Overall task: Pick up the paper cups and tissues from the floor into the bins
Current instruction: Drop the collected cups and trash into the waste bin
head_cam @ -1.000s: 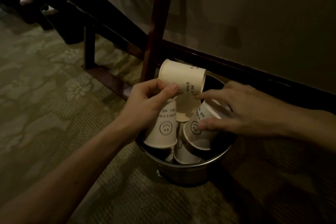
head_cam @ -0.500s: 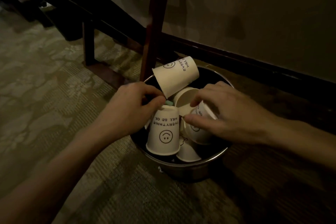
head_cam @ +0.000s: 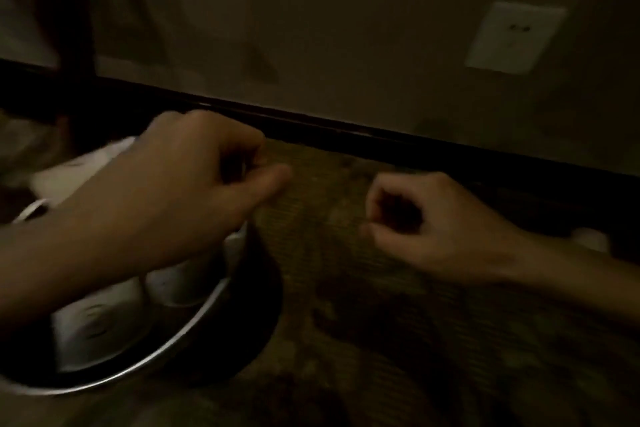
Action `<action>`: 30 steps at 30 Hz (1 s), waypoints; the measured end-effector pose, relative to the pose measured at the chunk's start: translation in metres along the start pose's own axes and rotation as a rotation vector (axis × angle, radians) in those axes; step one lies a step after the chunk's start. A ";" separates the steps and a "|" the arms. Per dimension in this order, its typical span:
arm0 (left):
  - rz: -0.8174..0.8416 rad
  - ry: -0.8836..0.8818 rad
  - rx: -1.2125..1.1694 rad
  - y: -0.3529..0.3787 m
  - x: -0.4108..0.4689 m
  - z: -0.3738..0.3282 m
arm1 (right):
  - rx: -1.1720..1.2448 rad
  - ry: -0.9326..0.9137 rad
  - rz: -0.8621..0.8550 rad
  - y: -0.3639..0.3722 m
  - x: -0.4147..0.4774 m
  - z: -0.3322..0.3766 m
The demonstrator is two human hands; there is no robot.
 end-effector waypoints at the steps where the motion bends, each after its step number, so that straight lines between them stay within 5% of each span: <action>1: 0.086 0.066 -0.004 0.018 0.011 -0.020 | 0.004 0.062 0.004 -0.004 -0.015 -0.027; 6: 0.481 0.118 -0.155 0.143 0.057 -0.084 | 0.053 0.341 -0.038 -0.008 -0.092 -0.150; 10: 0.646 0.069 -0.291 0.250 0.094 -0.120 | 0.117 0.543 -0.207 -0.023 -0.135 -0.240; 16: 0.661 0.044 -0.408 0.372 0.143 -0.175 | 0.390 0.854 -0.614 -0.057 -0.183 -0.354; 21: 0.631 -0.076 -0.506 0.432 0.162 -0.199 | 0.611 1.005 -0.507 -0.046 -0.190 -0.401; 30: 0.621 -0.327 -0.761 0.476 0.165 -0.219 | 0.928 0.964 -0.483 -0.034 -0.187 -0.421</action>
Point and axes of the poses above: each hand's wrist, its own x-axis towards the middle knuckle, its own y-axis out of the palm, z = x × y, the point moved 7 cm from there along x, towards the middle knuckle, and after that the axes turned 11 degrees about y, right-handed, at the moved point
